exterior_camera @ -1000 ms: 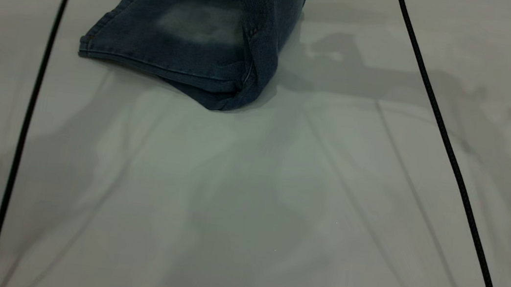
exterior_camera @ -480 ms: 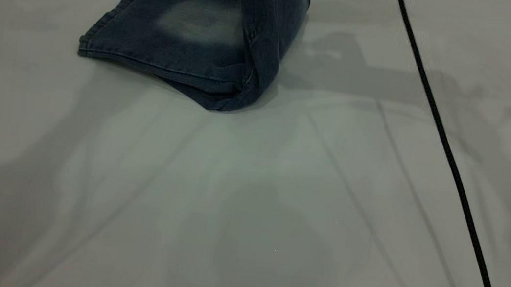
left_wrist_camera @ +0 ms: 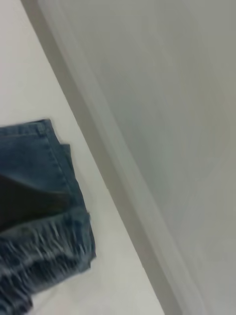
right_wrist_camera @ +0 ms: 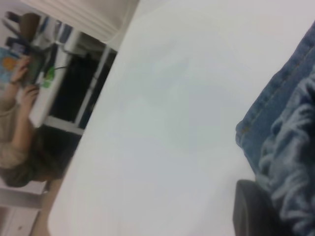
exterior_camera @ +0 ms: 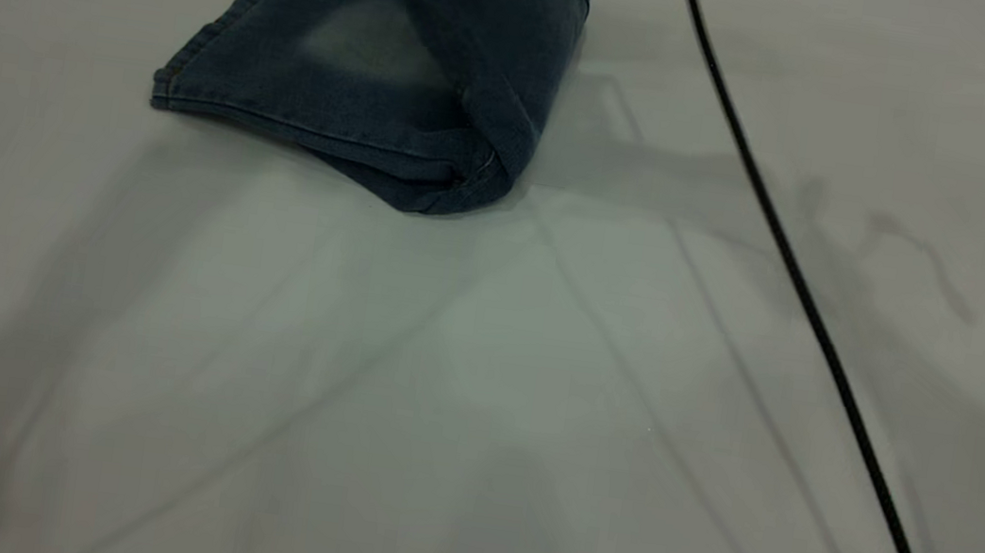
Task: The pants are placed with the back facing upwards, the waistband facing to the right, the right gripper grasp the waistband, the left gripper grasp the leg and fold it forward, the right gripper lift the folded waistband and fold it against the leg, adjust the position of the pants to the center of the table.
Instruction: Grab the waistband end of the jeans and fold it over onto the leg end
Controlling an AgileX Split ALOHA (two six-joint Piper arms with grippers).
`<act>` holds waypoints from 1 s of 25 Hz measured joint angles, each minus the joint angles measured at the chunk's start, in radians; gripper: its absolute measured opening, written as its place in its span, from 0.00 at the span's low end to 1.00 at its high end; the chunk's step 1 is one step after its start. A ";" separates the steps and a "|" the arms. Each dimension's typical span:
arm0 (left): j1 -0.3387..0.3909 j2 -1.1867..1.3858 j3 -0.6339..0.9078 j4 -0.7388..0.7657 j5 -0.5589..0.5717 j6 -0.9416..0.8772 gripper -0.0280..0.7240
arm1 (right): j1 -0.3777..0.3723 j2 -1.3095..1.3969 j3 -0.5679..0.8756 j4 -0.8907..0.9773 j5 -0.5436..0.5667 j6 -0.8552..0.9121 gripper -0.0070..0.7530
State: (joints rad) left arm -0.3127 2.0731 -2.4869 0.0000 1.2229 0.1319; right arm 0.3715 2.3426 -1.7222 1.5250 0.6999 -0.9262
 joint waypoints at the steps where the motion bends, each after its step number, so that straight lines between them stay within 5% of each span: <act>1: 0.000 0.001 0.000 -0.014 0.000 0.006 0.71 | 0.015 0.009 0.000 0.011 -0.026 -0.003 0.14; 12: -0.001 0.004 0.000 -0.033 -0.001 0.017 0.71 | 0.107 0.105 -0.002 0.171 -0.251 -0.083 0.20; 21: -0.001 0.004 0.000 -0.029 -0.001 0.026 0.71 | 0.107 0.105 -0.011 0.166 -0.189 -0.098 0.71; 25: -0.001 0.004 0.000 -0.029 -0.001 0.049 0.71 | 0.101 0.096 -0.011 0.143 -0.194 -0.097 0.82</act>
State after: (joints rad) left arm -0.3135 2.0774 -2.4869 -0.0293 1.2224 0.1808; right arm 0.4722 2.4386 -1.7333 1.6679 0.5057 -1.0232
